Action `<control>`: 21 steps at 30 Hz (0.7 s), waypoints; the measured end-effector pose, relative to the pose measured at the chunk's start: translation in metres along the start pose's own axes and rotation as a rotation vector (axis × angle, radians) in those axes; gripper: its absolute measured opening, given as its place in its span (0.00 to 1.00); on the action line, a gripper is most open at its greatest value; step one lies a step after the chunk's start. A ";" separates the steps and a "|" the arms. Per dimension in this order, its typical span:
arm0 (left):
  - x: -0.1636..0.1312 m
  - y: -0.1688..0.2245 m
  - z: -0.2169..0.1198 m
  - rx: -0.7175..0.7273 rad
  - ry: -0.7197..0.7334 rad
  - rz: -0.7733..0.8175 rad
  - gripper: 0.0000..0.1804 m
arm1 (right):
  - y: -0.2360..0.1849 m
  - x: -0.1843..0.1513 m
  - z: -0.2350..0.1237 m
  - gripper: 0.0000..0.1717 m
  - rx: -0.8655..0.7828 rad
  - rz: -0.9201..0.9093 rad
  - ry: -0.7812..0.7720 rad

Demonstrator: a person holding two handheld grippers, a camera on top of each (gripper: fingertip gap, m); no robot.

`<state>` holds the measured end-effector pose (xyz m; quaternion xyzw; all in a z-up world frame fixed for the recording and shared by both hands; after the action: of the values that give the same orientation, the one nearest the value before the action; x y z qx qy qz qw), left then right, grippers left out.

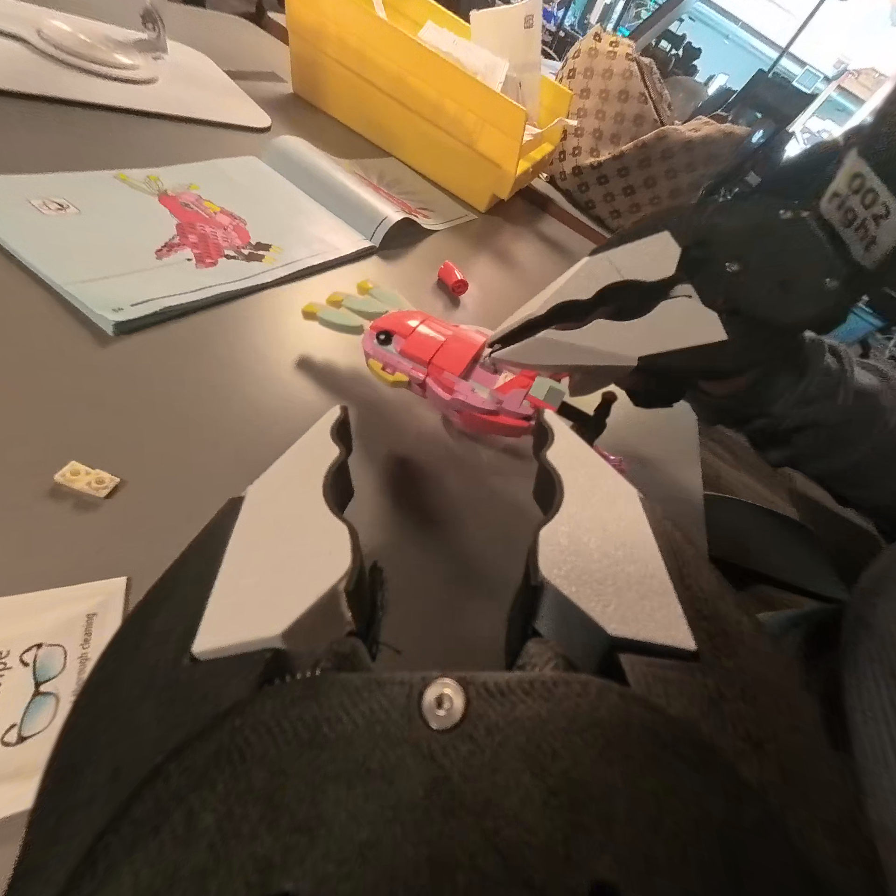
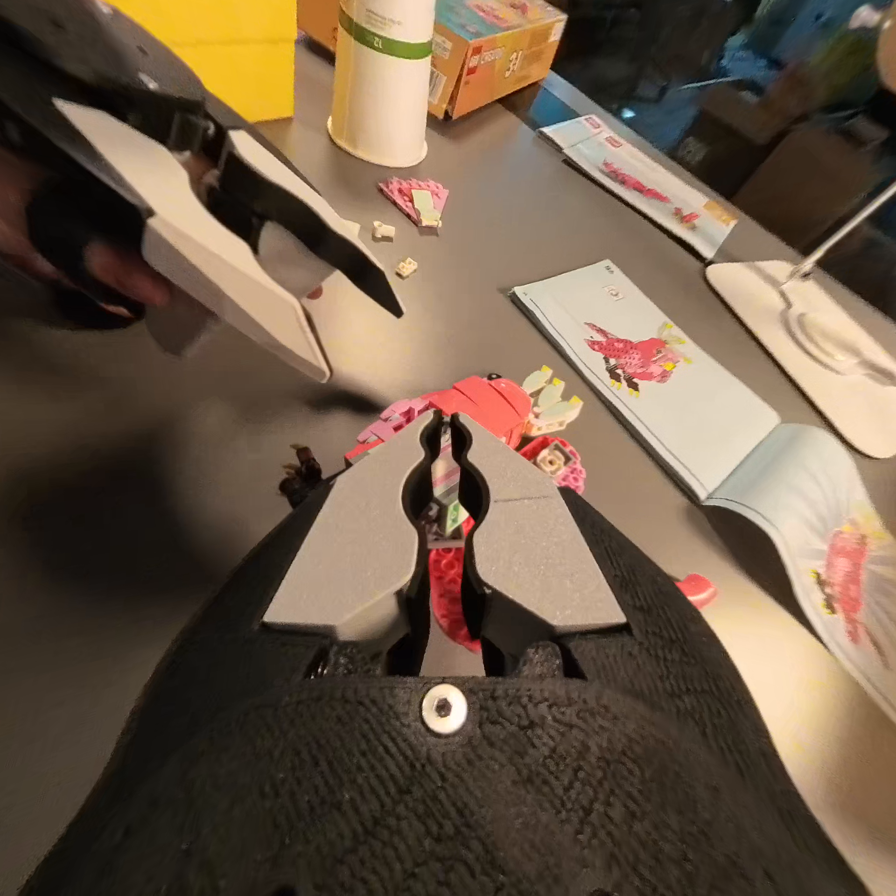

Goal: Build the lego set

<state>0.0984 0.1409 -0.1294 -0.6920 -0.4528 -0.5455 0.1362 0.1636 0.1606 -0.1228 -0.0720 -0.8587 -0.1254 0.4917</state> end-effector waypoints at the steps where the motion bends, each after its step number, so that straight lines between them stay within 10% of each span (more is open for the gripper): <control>1: 0.001 0.000 -0.001 -0.003 0.007 -0.001 0.41 | 0.000 0.001 0.000 0.00 0.026 0.020 0.010; 12: 0.016 0.010 -0.003 -0.375 0.037 -0.572 0.39 | -0.024 0.049 0.003 0.01 0.184 -0.234 0.220; 21: 0.025 0.015 -0.011 -0.582 0.066 -0.741 0.29 | -0.038 0.062 -0.008 0.00 0.211 -0.430 0.272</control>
<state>0.1030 0.1366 -0.0986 -0.4756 -0.4929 -0.6833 -0.2530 0.1301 0.1222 -0.0711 0.1810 -0.7886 -0.1452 0.5694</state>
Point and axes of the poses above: each gripper's, where its closed fingertips meet, z out along the fingers, x out of its top, y = z × x across the jaws, the point moved 2 cm from there along -z, back along the fingers, and after that the axes turned 9 degrees about x, right-handed, at the moved point
